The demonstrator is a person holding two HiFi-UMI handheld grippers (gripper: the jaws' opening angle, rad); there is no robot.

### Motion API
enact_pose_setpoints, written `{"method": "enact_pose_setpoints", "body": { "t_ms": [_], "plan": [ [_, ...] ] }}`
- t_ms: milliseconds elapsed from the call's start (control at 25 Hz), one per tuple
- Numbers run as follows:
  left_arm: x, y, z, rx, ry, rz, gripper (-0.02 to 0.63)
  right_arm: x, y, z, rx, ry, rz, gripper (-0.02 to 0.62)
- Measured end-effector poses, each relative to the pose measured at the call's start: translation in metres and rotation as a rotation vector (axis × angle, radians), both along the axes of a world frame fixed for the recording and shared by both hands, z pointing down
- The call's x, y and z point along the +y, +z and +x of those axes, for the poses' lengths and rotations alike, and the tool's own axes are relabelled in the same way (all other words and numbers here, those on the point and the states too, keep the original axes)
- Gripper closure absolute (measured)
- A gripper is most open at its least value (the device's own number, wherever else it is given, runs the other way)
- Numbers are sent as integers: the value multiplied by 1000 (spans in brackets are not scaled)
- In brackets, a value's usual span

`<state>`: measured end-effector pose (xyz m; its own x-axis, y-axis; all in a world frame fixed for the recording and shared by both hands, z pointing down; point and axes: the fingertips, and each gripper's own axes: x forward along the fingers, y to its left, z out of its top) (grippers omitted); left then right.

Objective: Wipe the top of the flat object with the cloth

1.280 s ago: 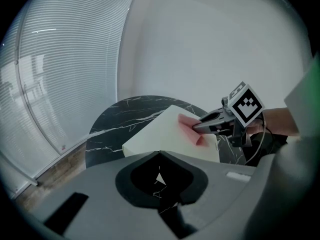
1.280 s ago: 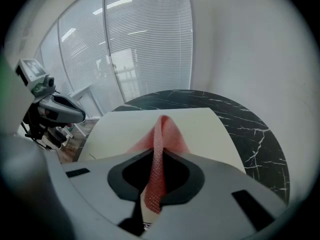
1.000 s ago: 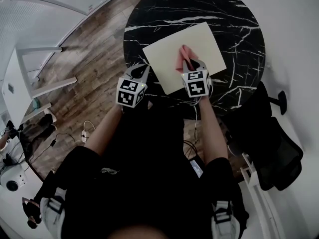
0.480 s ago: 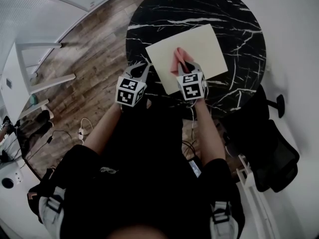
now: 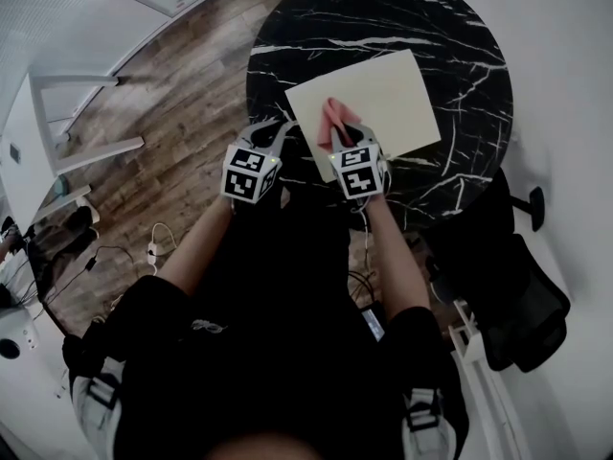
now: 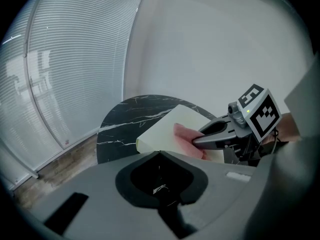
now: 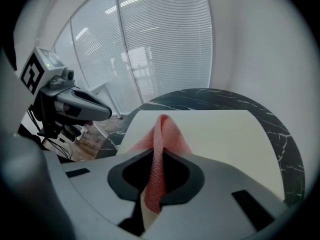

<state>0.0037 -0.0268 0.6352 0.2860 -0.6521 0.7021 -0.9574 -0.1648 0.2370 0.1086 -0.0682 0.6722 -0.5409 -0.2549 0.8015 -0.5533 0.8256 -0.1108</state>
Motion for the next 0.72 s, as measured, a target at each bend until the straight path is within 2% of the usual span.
{"method": "enact_pose_setpoints", "body": {
  "t_ms": [720],
  "plan": [
    [8,3,-31,23,-34,-1,606,37,5,-44,0,-79,-52,569]
  ]
}}
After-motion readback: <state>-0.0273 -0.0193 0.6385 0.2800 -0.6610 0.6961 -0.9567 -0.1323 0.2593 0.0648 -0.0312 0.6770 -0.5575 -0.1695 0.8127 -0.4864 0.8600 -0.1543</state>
